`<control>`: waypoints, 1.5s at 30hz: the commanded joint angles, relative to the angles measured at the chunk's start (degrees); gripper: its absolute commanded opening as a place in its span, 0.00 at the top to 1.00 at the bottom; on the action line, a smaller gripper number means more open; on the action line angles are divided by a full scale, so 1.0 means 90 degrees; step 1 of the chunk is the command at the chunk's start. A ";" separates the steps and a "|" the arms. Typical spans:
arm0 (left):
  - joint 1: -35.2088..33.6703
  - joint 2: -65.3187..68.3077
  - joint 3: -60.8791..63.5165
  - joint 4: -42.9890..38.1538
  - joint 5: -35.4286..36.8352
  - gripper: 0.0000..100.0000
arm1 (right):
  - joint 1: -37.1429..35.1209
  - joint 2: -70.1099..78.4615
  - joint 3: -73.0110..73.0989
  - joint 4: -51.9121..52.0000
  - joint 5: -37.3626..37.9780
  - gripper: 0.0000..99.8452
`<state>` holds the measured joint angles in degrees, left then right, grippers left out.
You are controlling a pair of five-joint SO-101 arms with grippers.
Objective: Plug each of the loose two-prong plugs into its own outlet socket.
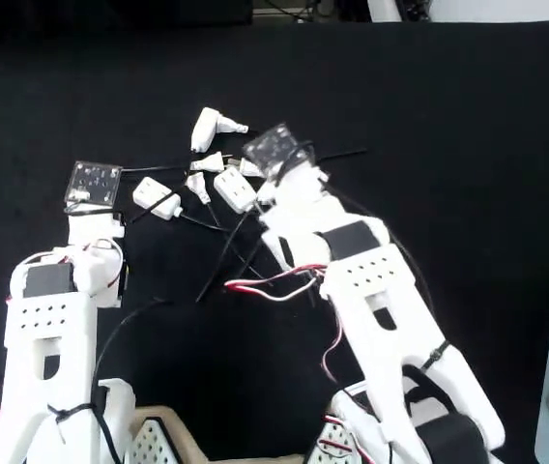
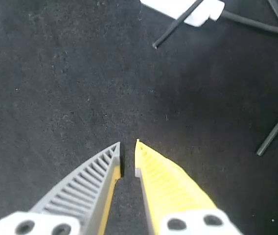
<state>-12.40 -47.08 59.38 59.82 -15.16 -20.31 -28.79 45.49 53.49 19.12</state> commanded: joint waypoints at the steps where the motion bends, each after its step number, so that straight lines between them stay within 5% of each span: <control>1: -0.0024 -0.0137 0.0005 -0.0117 0.0049 0.93 | -0.0059 -0.0220 -0.0278 0.0479 0.0908 0.99; 12: -0.0073 -0.0137 0.0708 -0.0840 0.0029 0.93 | -0.0059 -0.0220 -0.0230 0.1612 0.4444 0.99; 20: -0.0073 -0.0137 0.0835 -0.0850 0.0029 0.93 | -0.0137 -0.0220 0.0581 0.1680 0.8313 0.99; 23: -0.0073 -0.0137 0.0835 -0.0850 0.0029 0.93 | -0.0156 -0.0220 0.0708 0.1631 0.9055 0.99; 30: -0.0357 -0.0137 0.0816 -0.0860 0.0049 0.93 | -0.0107 -0.0220 0.0728 0.1299 0.8996 0.98; 37: -0.0376 -0.0137 0.0845 -0.0996 0.0059 0.93 | -0.0098 -0.0542 0.0601 0.1299 0.7150 0.81; 45: -0.0386 -0.0137 0.0904 -0.1026 0.0059 0.93 | -0.0098 -0.1607 0.0630 0.1641 0.5558 0.91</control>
<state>-15.38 -47.08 67.82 51.56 -15.16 -21.27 -39.69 52.26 66.68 76.44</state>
